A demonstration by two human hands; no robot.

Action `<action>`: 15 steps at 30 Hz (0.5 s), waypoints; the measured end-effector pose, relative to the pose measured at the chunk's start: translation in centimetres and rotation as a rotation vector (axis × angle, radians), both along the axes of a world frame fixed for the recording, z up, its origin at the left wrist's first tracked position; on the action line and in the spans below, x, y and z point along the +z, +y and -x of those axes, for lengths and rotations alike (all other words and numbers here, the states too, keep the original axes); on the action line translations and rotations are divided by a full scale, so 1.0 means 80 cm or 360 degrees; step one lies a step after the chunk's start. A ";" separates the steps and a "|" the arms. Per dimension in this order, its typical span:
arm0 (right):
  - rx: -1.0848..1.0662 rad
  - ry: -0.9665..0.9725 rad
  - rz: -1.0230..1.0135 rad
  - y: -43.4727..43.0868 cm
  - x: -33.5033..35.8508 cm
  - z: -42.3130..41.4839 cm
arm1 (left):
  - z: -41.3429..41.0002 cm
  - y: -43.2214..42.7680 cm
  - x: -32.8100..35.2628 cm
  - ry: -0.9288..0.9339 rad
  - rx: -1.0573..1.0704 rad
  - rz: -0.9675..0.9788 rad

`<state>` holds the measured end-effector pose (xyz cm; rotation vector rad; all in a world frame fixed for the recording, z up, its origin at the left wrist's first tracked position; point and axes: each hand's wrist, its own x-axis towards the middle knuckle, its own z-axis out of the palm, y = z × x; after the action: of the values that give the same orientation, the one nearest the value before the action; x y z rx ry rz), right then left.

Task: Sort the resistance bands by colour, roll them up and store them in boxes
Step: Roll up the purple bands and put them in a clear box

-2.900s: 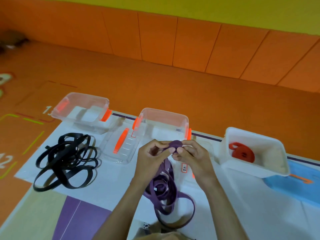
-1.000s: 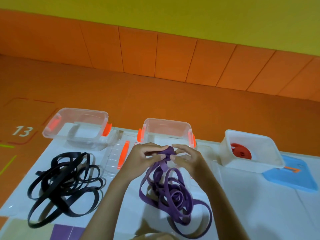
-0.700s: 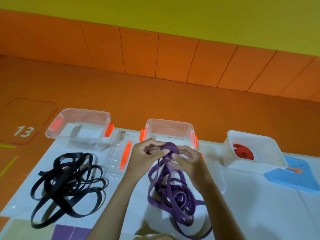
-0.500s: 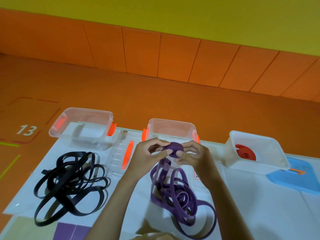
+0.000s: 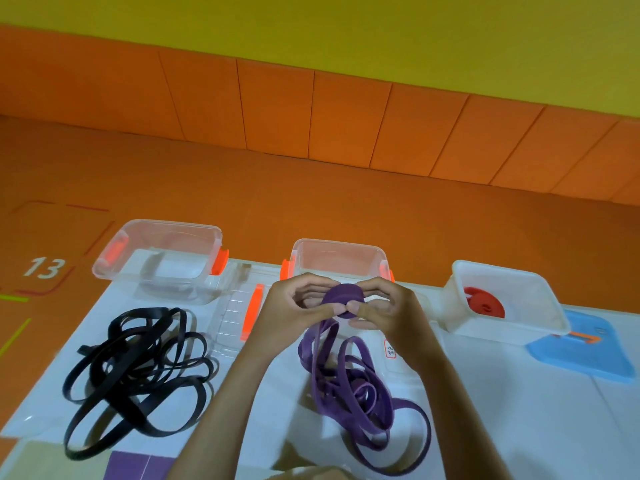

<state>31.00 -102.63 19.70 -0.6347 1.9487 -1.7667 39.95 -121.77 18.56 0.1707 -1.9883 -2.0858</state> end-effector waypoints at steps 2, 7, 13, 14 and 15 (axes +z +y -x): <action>0.0003 -0.0119 0.0132 -0.001 0.002 -0.002 | 0.002 -0.002 0.008 -0.0003 -0.0013 -0.0039; 0.0046 -0.0286 0.0332 -0.003 0.001 -0.009 | 0.010 -0.017 0.032 -0.0138 -0.0182 0.0027; 0.0186 -0.0169 0.0036 0.001 0.033 0.004 | 0.018 -0.026 0.056 -0.0146 -0.0244 0.0556; 0.0167 -0.0142 0.0052 0.002 0.041 0.008 | 0.018 -0.023 0.060 -0.0092 -0.0219 0.0517; 0.0137 -0.0137 0.0104 0.002 0.047 0.012 | 0.018 -0.019 0.062 -0.0038 -0.0186 0.0432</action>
<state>30.05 -102.46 23.46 -0.6436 1.7866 -1.7812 38.48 -123.30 23.49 0.0282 -2.3204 -1.8598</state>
